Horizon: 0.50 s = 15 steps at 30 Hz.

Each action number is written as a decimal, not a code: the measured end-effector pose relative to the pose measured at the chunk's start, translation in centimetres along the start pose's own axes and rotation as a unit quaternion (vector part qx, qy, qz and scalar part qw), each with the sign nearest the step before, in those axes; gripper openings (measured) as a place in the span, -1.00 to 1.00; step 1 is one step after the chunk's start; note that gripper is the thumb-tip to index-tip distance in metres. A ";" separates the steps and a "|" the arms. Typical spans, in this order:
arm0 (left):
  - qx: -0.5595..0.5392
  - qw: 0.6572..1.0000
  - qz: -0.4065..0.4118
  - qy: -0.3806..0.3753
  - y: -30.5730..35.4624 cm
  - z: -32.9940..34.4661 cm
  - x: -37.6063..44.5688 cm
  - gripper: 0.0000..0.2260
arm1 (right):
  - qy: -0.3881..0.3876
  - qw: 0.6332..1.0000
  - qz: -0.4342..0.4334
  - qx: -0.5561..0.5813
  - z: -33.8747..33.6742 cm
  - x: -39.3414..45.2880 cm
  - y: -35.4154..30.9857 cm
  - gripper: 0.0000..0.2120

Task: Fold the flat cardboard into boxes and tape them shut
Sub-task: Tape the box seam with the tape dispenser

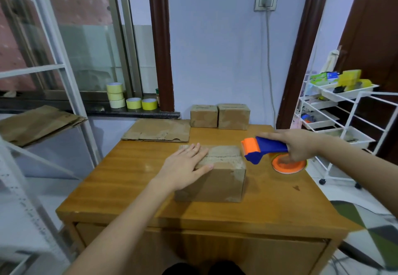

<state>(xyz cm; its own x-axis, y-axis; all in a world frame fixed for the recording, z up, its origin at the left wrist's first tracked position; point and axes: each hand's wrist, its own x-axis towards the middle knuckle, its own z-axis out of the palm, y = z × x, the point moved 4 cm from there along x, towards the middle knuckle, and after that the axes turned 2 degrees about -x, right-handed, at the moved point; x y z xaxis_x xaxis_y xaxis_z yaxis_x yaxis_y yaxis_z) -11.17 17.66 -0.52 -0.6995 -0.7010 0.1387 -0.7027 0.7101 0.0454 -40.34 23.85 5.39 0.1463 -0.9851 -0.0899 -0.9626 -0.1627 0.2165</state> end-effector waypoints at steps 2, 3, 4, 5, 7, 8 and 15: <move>-0.003 1.000 0.002 -0.002 0.0 -0.1 -0.1 -0.33 | -0.005 1.000 0.014 0.018 1.1 -0.2 -0.1 -0.15; -0.004 1.000 0.004 -0.005 0.0 -0.2 -0.1 -0.33 | -0.005 0.999 0.018 0.025 1.6 -0.2 -0.2 -0.14; -0.007 1.000 0.005 -0.009 0.2 -0.3 -0.2 -0.33 | -0.005 0.999 0.023 0.031 2.0 -0.1 -0.3 -0.14; -0.010 1.000 0.002 -0.016 0.3 -0.4 -0.1 -0.36 | -0.004 0.999 0.024 0.034 2.3 0.0 -0.5 -0.15; -0.003 0.999 -0.013 -0.031 0.6 -0.8 0.3 -0.43 | -0.003 0.999 0.027 0.045 2.8 0.3 -1.0 -0.14; 0.011 0.999 -0.019 -0.032 0.9 -1.2 0.6 -0.45 | -0.003 0.998 0.028 0.055 3.1 0.5 -1.1 -0.14; -0.013 0.999 0.035 0.003 6.8 -0.3 2.9 -0.39 | 0.024 0.997 0.028 0.069 3.9 1.6 -2.7 -0.12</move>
<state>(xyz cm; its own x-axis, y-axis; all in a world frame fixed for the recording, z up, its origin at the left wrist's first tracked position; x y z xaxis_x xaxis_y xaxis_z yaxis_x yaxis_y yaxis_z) -17.95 20.51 0.50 -0.7464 -0.6487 0.1484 -0.6479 0.7593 0.0606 -38.36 22.90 0.87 0.0983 -0.9946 -0.0345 -0.9913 -0.1009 0.0841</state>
